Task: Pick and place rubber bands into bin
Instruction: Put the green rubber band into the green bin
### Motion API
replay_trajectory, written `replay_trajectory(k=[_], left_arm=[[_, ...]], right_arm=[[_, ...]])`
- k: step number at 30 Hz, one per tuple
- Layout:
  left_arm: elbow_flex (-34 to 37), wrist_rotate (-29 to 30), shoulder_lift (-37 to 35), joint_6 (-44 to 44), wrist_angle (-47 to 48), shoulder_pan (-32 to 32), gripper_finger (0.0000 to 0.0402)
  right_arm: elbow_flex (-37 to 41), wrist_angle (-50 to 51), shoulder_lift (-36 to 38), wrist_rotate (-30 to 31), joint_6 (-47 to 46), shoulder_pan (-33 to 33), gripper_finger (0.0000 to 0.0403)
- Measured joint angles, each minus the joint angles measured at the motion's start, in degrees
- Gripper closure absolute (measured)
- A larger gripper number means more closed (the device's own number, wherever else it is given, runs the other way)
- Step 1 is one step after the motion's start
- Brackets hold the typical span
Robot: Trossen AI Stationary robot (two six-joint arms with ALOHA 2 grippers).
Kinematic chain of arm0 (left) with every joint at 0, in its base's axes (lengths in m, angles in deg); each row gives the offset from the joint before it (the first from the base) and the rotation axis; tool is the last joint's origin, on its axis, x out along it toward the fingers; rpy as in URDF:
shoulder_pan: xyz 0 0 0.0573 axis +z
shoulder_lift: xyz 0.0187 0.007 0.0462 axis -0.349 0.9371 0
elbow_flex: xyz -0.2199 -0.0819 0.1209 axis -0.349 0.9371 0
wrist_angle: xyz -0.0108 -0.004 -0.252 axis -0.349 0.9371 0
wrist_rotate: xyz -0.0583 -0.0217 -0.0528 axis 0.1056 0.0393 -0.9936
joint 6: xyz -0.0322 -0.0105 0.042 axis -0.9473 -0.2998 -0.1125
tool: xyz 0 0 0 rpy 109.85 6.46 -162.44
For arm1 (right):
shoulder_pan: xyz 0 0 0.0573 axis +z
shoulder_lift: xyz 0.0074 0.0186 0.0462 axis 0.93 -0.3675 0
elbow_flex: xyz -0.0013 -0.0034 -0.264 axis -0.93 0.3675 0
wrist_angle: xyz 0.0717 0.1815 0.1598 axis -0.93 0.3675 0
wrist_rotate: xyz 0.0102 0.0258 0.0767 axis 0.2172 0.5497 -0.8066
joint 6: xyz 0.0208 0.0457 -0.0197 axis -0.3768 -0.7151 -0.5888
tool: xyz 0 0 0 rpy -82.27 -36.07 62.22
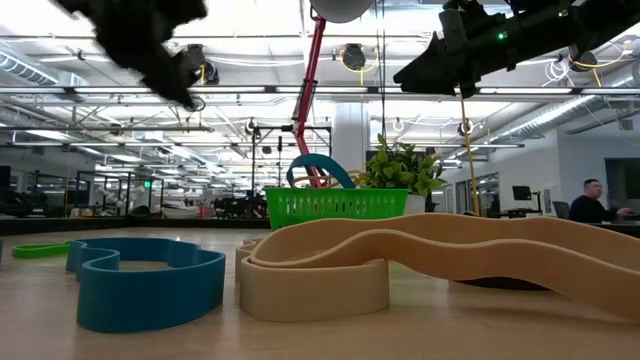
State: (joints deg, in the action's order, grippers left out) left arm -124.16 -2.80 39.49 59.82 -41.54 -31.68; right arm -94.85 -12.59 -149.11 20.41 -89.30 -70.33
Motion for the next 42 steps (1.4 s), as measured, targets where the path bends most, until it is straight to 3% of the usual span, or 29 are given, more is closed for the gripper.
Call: replay_trajectory(k=[5,10,21,32,36,42], left_arm=[[0.08,2.41,1.08,-5.59,10.00,-2.49,0.0252],[0.07,3.03,4.85,-5.99,11.90,-4.40,0.0252],[0.04,1.22,17.41,-1.62,10.84,-5.62,0.0252],[-0.05,-1.88,23.81,1.08,10.55,-5.67,0.0253],[-0.28,-2.02,25.35,1.32,10.39,-5.67,0.0273],[-0.22,-2.82,25.66,1.30,10.19,-5.65,0.0338]], right_arm=[[0.02,0.00,0.00,0.00,0.26,0.00,0.0222],[0.01,-0.07,0.00,0.02,1.51,0.00,0.0222],[0.02,0.00,0.00,0.02,1.51,-0.01,0.0222],[0.02,-0.07,0.00,0.02,1.51,-0.01,0.0222],[0.02,-0.04,0.00,0.02,1.51,-0.01,0.0222],[0.02,0.00,0.00,0.02,1.51,0.00,0.0222]])
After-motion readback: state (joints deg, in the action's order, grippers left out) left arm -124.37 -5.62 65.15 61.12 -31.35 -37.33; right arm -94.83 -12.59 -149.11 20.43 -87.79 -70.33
